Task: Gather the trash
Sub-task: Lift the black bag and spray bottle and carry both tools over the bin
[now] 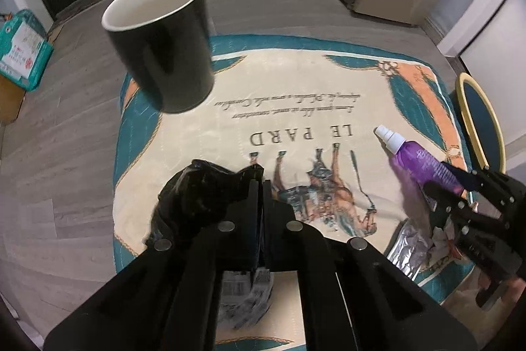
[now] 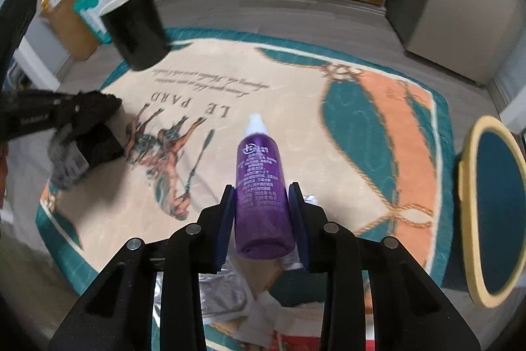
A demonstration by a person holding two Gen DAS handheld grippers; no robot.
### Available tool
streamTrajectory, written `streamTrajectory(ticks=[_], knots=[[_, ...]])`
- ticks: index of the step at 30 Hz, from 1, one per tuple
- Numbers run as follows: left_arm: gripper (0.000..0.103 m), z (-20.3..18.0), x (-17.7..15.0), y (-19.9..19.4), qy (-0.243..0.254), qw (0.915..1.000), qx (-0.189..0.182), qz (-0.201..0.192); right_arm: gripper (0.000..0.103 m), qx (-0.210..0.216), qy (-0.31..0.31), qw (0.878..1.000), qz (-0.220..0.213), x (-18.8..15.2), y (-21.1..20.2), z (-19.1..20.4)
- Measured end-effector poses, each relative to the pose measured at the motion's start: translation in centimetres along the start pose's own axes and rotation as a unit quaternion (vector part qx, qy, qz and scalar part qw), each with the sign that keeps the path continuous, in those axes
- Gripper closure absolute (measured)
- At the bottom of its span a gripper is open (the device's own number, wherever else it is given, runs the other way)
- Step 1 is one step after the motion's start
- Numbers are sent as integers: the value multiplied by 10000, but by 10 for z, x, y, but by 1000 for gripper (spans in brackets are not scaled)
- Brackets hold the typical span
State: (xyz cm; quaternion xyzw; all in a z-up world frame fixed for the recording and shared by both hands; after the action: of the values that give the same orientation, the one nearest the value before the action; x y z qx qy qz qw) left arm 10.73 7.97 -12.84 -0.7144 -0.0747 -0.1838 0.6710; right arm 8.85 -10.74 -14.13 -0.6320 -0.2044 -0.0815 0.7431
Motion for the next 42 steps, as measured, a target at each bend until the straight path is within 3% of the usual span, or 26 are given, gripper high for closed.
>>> streamTrajectory(ticks=[13,20,26,30,34,38,42], knots=[[102,-34,19,-38,402,9953,-397,-786,70,-21,1028,9933,-520,18,-54,-54],[102,-35,27,-55,419,9921,-556,-1047,70,43,1022,9910,-861,40,-120,-74],[102,-50,33,-62,625,9892,-590,-1190,70,-191,968,9900,-1005,24,-151,-101],[102,-70,39,-75,881,9846,-528,-1413,70,-87,1439,9834,-1106,19,-155,-125],[102,-95,49,-88,1040,9783,-703,-1649,70,-362,1587,9778,-1320,22,-162,-150],[102,-132,60,-95,1460,9711,-629,-1780,70,-418,1877,9726,-1308,19,-158,-175],[102,-176,75,-101,1809,9628,-804,-1841,70,-550,2047,9681,-1337,15,-160,-200]])
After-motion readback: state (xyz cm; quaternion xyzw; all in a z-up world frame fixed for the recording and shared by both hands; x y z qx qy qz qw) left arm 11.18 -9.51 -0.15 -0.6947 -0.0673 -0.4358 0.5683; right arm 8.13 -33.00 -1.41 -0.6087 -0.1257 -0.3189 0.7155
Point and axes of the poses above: each gripper's, at about its wrist camera, not at the fingertips, and y roughly the way its jaws point, z to its left, x to its top, the point moved 3 cm from there along y, roughly the way its jaws point, and after that the axes turned 7 degrees about y, right-handed, at the moved point
